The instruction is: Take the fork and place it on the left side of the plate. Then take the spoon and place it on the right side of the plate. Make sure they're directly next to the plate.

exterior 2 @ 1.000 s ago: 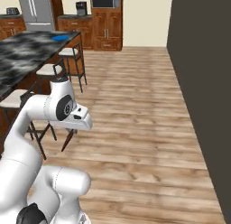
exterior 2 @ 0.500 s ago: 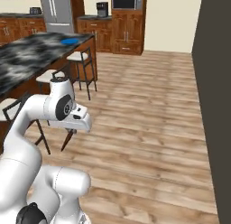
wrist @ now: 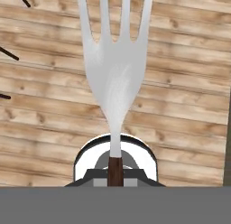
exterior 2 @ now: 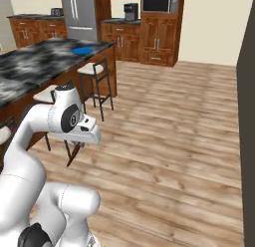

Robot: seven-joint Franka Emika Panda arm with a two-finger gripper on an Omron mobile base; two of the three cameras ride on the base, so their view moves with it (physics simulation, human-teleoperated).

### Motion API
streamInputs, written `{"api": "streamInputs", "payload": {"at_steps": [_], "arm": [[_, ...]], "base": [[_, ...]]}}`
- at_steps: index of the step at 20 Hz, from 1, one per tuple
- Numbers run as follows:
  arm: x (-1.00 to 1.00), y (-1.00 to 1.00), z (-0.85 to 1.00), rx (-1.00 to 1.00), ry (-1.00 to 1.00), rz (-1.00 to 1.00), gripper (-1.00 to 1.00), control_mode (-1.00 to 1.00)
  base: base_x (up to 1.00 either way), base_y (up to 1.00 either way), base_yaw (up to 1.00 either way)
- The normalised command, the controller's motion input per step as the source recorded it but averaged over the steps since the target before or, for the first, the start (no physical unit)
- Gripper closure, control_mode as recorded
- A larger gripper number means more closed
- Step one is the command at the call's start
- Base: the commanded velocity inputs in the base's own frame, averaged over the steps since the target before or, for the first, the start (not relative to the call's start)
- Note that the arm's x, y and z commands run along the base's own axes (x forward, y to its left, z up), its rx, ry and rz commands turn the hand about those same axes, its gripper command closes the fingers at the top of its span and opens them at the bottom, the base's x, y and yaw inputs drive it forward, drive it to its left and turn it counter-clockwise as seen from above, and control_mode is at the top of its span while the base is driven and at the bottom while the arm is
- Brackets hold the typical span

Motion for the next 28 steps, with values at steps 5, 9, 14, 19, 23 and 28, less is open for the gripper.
{"api": "streamInputs", "payload": {"at_steps": [5,9,14,19,23,28], "arm": [[0.0,0.0,0.0,0.0,0.0,0.0,1.0,1.0],[0.0,0.0,0.0,0.0,0.0,0.0,1.0,1.0],[0.0,0.0,0.0,0.0,0.0,0.0,1.0,1.0],[0.0,0.0,0.0,0.0,0.0,0.0,1.0,1.0],[0.0,0.0,0.0,0.0,0.0,0.0,1.0,1.0],[0.0,0.0,0.0,0.0,0.0,0.0,1.0,1.0]], "base": [[1.0,-0.51,0.25],[1.0,-0.49,0.27],[1.0,-0.4,0.32],[1.0,-0.44,0.32],[1.0,-0.53,0.34],[1.0,-0.46,0.38]]}}
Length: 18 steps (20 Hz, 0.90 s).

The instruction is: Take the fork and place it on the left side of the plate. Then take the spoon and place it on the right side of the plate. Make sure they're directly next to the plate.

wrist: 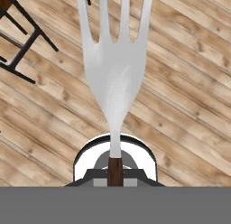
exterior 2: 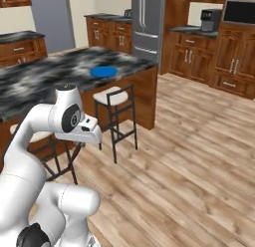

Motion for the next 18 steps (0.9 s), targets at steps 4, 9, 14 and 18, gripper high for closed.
{"api": "streamInputs", "payload": {"at_steps": [4,9,14,18], "arm": [[0.0,0.0,0.0,0.0,0.0,0.0,1.0,1.0],[0.0,0.0,0.0,0.0,0.0,0.0,1.0,1.0],[0.0,0.0,0.0,0.0,0.0,0.0,1.0,1.0],[0.0,0.0,0.0,0.0,0.0,0.0,1.0,1.0]], "base": [[1.0,-0.4,0.39],[1.0,-0.31,0.39],[1.0,0.0,0.58],[1.0,0.08,0.55]]}}
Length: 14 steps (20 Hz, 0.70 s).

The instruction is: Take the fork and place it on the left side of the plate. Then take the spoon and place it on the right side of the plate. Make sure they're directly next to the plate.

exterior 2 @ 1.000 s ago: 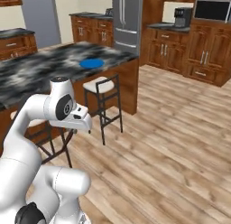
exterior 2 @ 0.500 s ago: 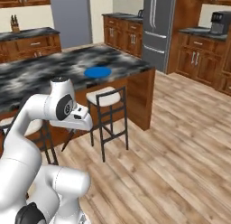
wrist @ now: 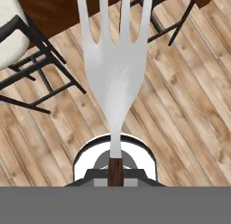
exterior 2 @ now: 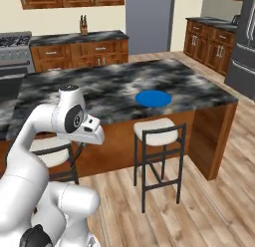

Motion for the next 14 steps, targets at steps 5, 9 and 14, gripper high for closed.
{"api": "streamInputs", "payload": {"at_steps": [5,9,14], "arm": [[0.0,0.0,0.0,0.0,0.0,0.0,1.0,1.0],[0.0,0.0,0.0,0.0,0.0,0.0,1.0,1.0],[0.0,0.0,0.0,0.0,0.0,0.0,1.0,1.0]], "base": [[0.94,-0.14,0.3],[0.46,-0.52,0.12],[0.23,-0.47,0.12]]}}
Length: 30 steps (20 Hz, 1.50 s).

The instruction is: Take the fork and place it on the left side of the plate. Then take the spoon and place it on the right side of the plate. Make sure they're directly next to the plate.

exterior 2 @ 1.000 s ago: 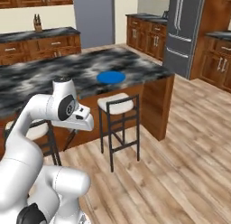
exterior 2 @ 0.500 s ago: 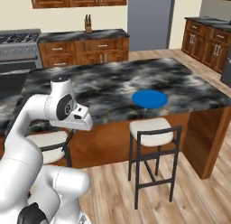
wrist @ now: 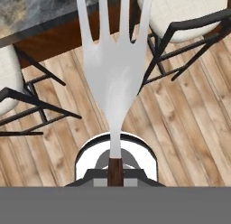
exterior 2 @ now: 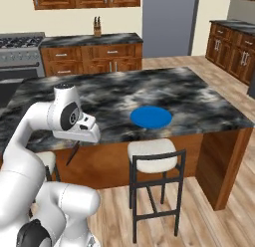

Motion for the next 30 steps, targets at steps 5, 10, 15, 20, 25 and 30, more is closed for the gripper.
{"api": "streamInputs", "payload": {"at_steps": [5,10,15,20,25,30], "arm": [[0.0,0.0,0.0,0.0,0.0,0.0,1.0,1.0],[0.0,0.0,0.0,0.0,0.0,0.0,1.0,1.0],[0.0,0.0,0.0,0.0,0.0,0.0,1.0,1.0],[0.0,0.0,0.0,0.0,0.0,0.0,1.0,1.0],[0.0,0.0,0.0,0.0,0.0,0.0,1.0,1.0],[0.0,0.0,0.0,0.0,0.0,0.0,1.0,1.0]], "base": [[0.64,-0.09,0.22],[0.78,-0.19,0.23],[0.34,-0.07,0.16],[0.0,0.0,0.03],[0.0,0.0,0.0],[0.0,0.0,0.0]]}}
